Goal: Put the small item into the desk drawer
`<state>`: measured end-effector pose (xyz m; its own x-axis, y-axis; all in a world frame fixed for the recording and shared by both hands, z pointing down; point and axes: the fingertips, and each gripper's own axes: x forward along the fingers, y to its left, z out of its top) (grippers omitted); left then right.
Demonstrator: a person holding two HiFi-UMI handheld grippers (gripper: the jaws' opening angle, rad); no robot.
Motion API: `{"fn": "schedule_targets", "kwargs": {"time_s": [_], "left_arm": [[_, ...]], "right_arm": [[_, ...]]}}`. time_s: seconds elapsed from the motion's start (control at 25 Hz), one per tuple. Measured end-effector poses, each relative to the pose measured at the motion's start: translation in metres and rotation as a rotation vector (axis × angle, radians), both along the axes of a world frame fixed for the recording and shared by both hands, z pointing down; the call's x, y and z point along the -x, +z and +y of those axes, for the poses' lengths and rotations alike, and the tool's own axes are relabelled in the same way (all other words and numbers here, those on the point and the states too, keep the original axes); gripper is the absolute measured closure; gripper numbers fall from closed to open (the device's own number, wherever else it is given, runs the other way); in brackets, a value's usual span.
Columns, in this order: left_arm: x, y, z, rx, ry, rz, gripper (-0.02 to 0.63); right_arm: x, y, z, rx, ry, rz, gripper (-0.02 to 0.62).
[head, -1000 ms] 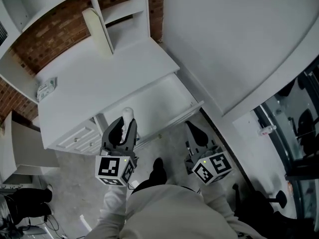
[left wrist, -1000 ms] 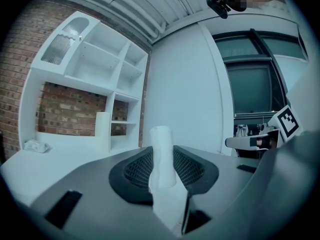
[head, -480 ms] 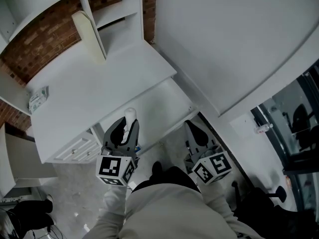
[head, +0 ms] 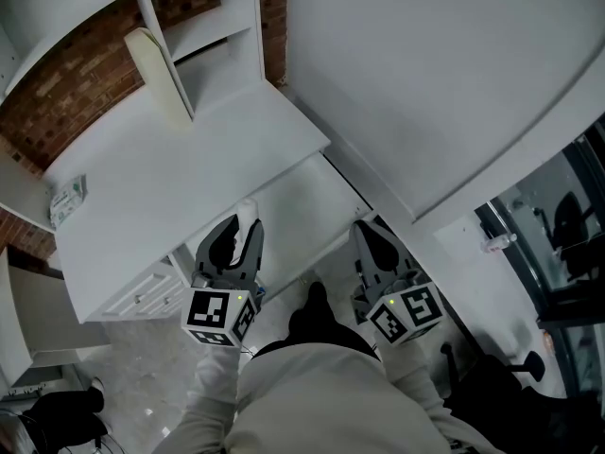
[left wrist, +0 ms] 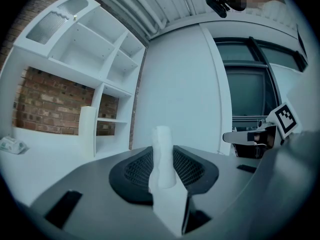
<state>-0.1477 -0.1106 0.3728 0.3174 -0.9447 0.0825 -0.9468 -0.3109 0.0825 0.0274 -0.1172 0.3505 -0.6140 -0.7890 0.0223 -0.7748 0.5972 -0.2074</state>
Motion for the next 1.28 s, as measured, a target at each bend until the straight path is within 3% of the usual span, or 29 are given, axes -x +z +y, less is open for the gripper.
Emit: {"fn": "schedule_targets", "kwargs": {"time_s": [0.6,1.28], "left_arm": [[-0.033,0.027,-0.058,0.071,0.094,-0.051,0.471],[-0.073,0.132,-0.108,0.302,0.201,-0.132,0.471]], "right_arm": [[-0.016,0.012,-0.046,0.043,0.032,-0.018,0.568],[-0.032,0.026,-0.087,0.080,0.048,-0.021,0.568]]}}
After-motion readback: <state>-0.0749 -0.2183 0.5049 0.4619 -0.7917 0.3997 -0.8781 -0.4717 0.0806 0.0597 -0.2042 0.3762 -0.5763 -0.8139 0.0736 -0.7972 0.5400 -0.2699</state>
